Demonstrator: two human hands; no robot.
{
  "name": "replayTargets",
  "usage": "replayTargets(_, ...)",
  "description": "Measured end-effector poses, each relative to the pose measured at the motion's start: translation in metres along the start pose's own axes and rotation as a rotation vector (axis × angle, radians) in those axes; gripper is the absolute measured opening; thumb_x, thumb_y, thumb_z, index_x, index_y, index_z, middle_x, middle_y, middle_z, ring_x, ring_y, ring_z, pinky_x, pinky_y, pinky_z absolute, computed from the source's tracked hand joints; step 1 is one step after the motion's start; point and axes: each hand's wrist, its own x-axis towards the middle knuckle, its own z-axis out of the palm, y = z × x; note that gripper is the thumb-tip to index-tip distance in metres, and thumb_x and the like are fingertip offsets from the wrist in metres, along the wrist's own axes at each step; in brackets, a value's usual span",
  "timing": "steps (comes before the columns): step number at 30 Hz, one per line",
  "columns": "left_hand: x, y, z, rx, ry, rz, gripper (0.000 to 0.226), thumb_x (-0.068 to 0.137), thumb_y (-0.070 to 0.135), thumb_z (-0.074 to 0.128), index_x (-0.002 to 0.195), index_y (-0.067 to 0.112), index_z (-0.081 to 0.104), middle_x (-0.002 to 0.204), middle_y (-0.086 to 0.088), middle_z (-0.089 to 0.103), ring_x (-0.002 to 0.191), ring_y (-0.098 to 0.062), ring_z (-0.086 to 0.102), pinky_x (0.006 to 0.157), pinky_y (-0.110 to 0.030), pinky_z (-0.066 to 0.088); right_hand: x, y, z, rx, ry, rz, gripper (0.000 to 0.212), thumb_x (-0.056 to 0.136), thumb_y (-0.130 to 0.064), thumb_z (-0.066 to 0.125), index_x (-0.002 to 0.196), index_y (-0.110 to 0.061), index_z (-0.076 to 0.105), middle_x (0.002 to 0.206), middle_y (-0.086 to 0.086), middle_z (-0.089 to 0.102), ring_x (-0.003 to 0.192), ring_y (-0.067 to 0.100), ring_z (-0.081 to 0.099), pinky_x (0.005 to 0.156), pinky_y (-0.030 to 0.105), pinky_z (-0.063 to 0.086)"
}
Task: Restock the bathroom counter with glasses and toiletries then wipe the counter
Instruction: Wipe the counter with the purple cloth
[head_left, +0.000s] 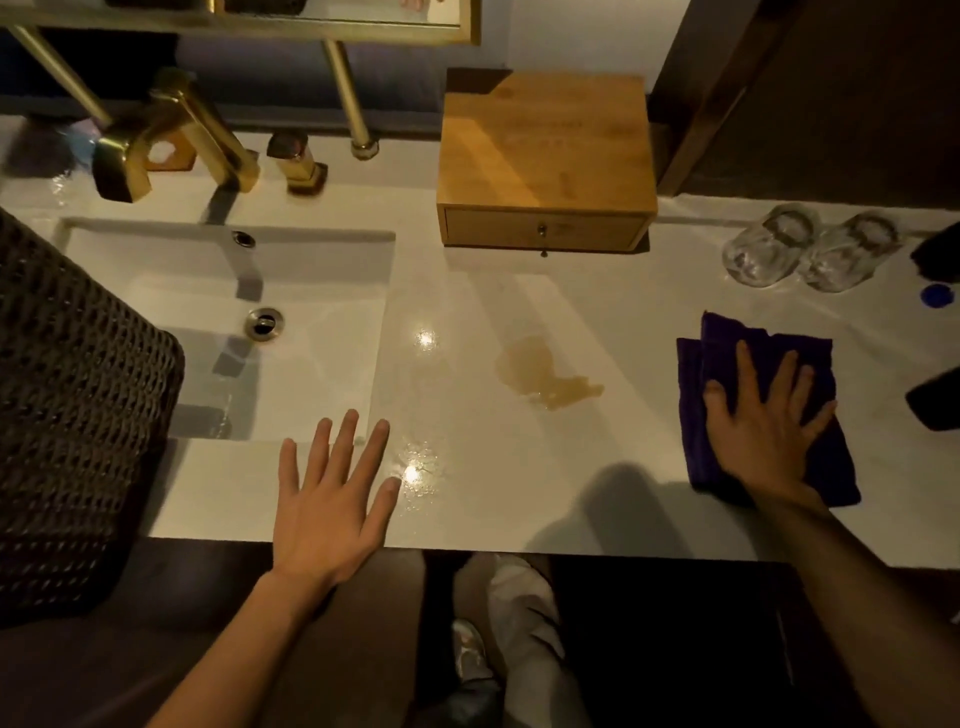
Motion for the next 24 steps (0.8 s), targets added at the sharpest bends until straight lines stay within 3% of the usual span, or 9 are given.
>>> replayTargets(7,0.002,-0.001,0.004,-0.004,0.036,0.024,0.066,0.099,0.062,0.012,0.16,0.038,0.004,0.17,-0.003,0.012,0.157,-0.028,0.008,0.123,-0.062,0.006,-0.003,-0.065,0.01,-0.064,0.02,-0.114,0.068,0.092,-0.066,0.012,0.153,-0.041,-0.002,0.164,0.016,0.0,0.151,0.034,-0.006,0.116,0.064,-0.007)
replayTargets(16,0.004,0.0,0.002,0.029,0.027,0.024,0.065,0.1,0.061,0.016,0.16,0.038,0.006,0.168,-0.003,0.019,0.157,-0.028,0.01,0.123,-0.062,0.009,-0.032,-0.151,0.023,-0.113,0.018,-0.492,0.068,0.094,-0.064,0.013,0.155,-0.036,0.002,0.164,0.017,0.005,0.15,0.04,0.002,0.116,0.067,0.003)
replayTargets(20,0.003,-0.001,0.002,0.034,0.025,0.017,0.065,0.1,0.061,0.015,0.16,0.038,0.005,0.168,-0.003,0.021,0.157,-0.027,0.01,0.123,-0.062,0.011,-0.066,-0.137,0.032,-0.074,0.049,-0.581,0.067,0.094,-0.062,0.025,0.156,-0.035,0.016,0.164,0.015,0.013,0.151,0.036,0.011,0.118,0.064,0.007)
replayTargets(24,0.003,-0.001,0.002,0.031,0.03,0.012,0.065,0.1,0.061,0.016,0.16,0.038,0.006,0.168,-0.002,0.022,0.157,-0.026,0.01,0.123,-0.062,0.012,-0.076,-0.078,0.031,-0.058,0.065,-0.588,0.068,0.091,-0.067,0.032,0.153,-0.039,0.024,0.163,0.014,0.018,0.15,0.033,0.017,0.12,0.058,0.008)
